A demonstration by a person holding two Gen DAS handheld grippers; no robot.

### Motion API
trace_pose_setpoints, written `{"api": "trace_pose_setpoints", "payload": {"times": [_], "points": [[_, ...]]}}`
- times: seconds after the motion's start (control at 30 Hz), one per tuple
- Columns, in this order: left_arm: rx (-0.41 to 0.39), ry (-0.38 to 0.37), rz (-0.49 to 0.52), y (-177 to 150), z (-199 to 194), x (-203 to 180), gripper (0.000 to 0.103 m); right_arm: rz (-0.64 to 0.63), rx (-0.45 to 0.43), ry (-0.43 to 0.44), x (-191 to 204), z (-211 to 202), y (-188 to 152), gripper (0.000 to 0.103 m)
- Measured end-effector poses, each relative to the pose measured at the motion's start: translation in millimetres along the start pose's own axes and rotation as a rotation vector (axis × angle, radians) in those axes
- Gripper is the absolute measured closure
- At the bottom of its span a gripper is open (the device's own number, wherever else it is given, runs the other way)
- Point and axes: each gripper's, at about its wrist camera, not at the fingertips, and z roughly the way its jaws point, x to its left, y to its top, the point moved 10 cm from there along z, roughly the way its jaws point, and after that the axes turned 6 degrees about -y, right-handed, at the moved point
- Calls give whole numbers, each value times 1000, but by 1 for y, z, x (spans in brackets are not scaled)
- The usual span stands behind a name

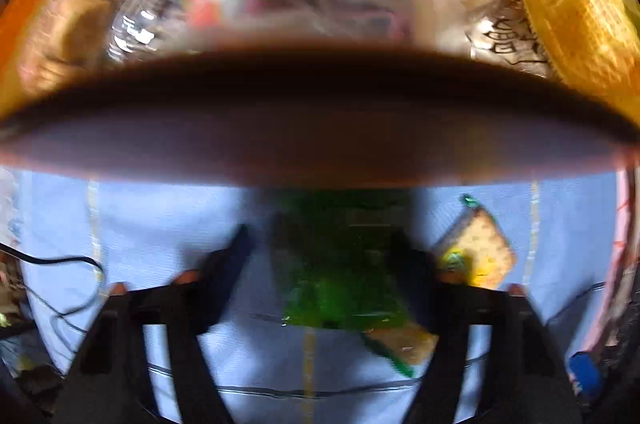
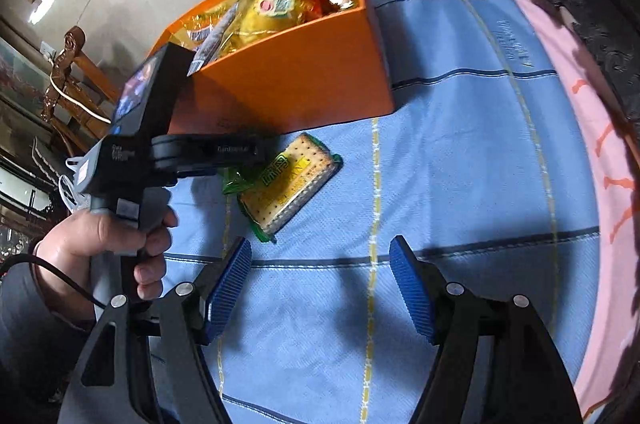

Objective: Organize snacks
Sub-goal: 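Grasp the green snack bag with the left tool while the right tool grasps the cracker packet, then carry the green bag and cracker packet over the orange box and release both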

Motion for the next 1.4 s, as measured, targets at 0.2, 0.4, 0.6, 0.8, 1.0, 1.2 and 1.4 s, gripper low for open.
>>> {"api": "trace_pose_setpoints", "payload": {"times": [0.2, 0.4, 0.6, 0.8, 1.0, 1.2, 1.4], "points": [[-38, -2, 28, -21, -22, 35, 71, -46, 43, 23, 40, 28, 10, 30], [-84, 38, -24, -58, -47, 92, 71, 8, 82, -44, 64, 76, 26, 30], [-85, 54, -114, -79, -51, 135, 71, 0, 40, -235, 69, 97, 39, 18], [-99, 28, -114, -75, -61, 136, 70, -167, 47, -349, 68, 95, 25, 43], [-132, 3, -77, -79, -80, 126, 70, -118, 39, -259, 55, 56, 9, 54], [-163, -13, -39, -73, -101, 121, 70, -110, -24, -166, 65, 10, 10, 103], [-179, -21, -28, -74, -112, 107, 70, -118, 57, -166, 54, 16, 7, 82]]}}
